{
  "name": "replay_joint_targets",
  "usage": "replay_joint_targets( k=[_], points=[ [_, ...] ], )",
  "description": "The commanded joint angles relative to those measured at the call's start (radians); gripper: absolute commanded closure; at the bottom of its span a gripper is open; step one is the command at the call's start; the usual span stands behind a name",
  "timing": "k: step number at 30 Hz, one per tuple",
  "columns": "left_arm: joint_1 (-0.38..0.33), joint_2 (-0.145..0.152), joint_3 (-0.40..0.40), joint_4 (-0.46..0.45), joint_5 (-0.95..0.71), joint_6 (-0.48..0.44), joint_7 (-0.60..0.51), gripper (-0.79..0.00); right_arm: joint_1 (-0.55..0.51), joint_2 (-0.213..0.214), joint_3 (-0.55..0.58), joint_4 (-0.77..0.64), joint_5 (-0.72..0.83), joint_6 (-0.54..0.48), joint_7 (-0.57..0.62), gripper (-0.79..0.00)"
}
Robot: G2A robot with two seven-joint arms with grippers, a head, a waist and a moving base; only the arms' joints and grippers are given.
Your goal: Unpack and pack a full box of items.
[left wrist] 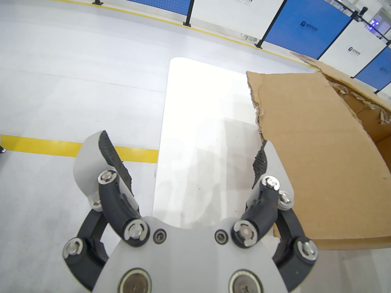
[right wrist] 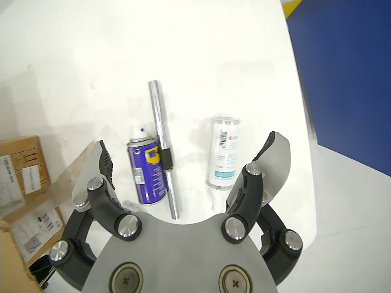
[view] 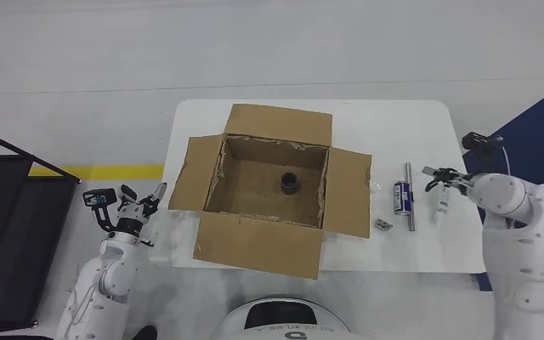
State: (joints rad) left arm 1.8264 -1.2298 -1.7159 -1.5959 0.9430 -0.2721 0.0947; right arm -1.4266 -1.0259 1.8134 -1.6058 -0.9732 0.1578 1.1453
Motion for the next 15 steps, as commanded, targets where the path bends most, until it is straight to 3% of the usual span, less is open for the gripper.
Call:
replay_joint_targets(
  k=[1,5,8,10,11,15],
  points=[
    [0.0,0.0,0.0,0.0,0.0,0.0,0.0,-0.785,0.021,0.001,-0.028,0.037,-0.041,0.003,0.019,-0.69],
    [0.0,0.0,0.0,0.0,0.0,0.0,0.0,-0.785,0.068,0.003,-0.078,0.11,-0.081,-0.031,0.057,-0.603],
    [0.0,0.0,0.0,0.0,0.0,0.0,0.0,-0.785,0.103,0.004,-0.113,0.169,-0.113,-0.051,0.081,-0.486],
    [0.0,0.0,0.0,0.0,0.0,0.0,0.0,-0.785,0.124,0.005,-0.132,0.204,-0.139,-0.052,0.095,-0.459],
    [0.0,0.0,0.0,0.0,0.0,0.0,0.0,-0.785,0.134,0.005,-0.14,0.219,-0.154,-0.048,0.099,-0.394],
    [0.0,0.0,0.0,0.0,0.0,0.0,0.0,-0.785,0.162,0.004,-0.157,0.256,-0.17,-0.038,0.102,-0.28]
  ],
)
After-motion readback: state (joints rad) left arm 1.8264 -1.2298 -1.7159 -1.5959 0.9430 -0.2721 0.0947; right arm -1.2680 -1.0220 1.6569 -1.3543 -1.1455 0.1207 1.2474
